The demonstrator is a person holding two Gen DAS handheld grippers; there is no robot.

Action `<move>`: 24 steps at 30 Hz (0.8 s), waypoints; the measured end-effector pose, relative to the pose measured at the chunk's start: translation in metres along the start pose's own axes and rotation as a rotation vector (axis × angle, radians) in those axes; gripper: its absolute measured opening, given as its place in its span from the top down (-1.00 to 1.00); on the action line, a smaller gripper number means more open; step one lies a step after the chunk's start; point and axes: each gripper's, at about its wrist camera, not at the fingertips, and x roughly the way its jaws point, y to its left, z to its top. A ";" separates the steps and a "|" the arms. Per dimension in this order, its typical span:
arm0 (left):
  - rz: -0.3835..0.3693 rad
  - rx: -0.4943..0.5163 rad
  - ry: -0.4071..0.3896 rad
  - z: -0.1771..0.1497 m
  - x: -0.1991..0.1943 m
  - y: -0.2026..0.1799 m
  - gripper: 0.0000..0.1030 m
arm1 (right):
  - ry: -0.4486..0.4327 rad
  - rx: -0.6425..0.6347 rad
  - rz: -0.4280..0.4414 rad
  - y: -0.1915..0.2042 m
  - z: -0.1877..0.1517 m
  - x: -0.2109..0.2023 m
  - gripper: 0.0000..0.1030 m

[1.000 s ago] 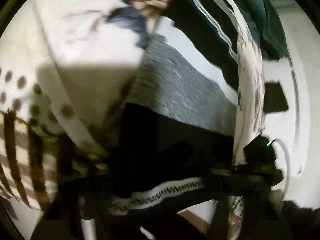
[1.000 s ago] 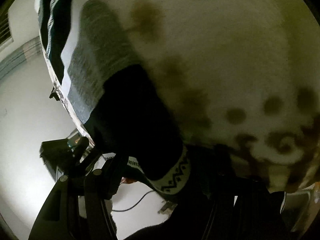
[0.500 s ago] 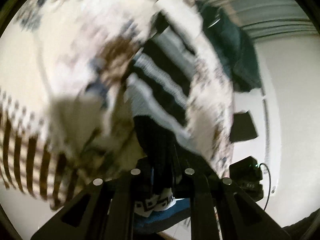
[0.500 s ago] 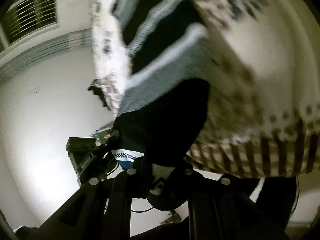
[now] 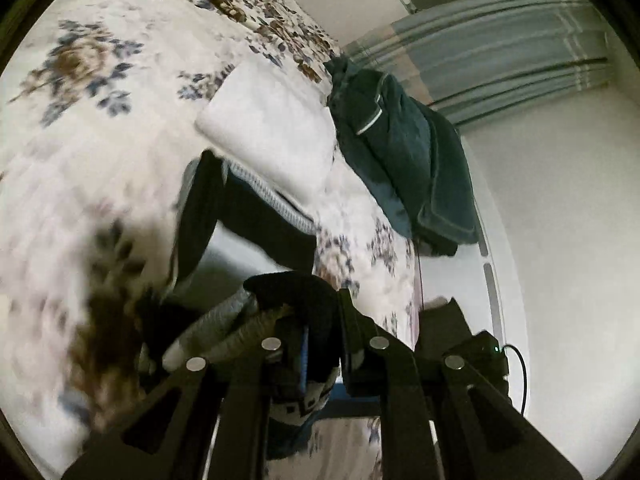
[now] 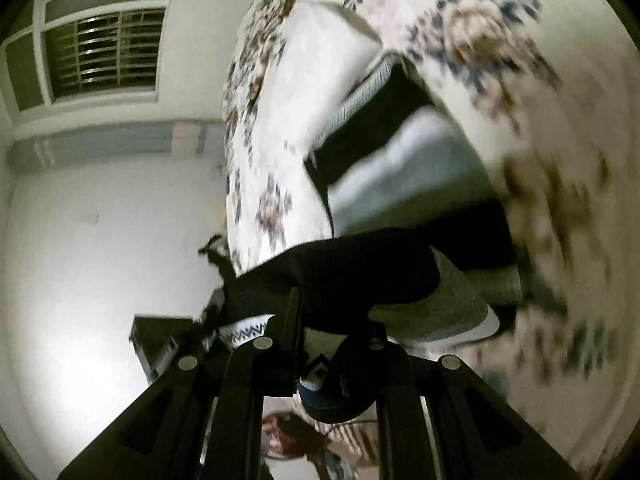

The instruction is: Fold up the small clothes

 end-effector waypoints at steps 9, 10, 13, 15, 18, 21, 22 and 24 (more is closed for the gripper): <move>0.043 -0.147 -0.047 0.098 0.076 0.056 -0.42 | 0.020 0.084 -0.070 0.007 0.147 0.077 0.43; 0.041 -0.175 -0.050 0.105 0.081 0.063 -0.42 | 0.018 0.097 -0.068 0.006 0.156 0.083 0.27; 0.033 -0.206 -0.054 0.117 0.088 0.076 -0.42 | -0.026 0.133 -0.015 0.002 0.178 0.091 -0.29; 0.055 -0.185 -0.044 0.117 0.089 0.077 -0.42 | -0.039 0.132 -0.005 0.002 0.188 0.089 -0.29; 0.100 -0.130 -0.012 0.107 0.088 0.075 -0.42 | -0.046 0.068 -0.058 0.006 0.187 0.076 -0.29; 0.161 -0.048 0.010 0.087 0.082 0.070 -0.42 | -0.032 -0.041 -0.178 0.005 0.176 0.063 -0.29; 0.194 -0.018 0.021 0.077 0.080 0.068 -0.42 | -0.027 -0.065 -0.211 0.003 0.173 0.063 -0.29; 0.235 0.033 0.041 0.065 0.083 0.065 -0.42 | 0.009 -0.134 -0.325 -0.007 0.163 0.067 -0.29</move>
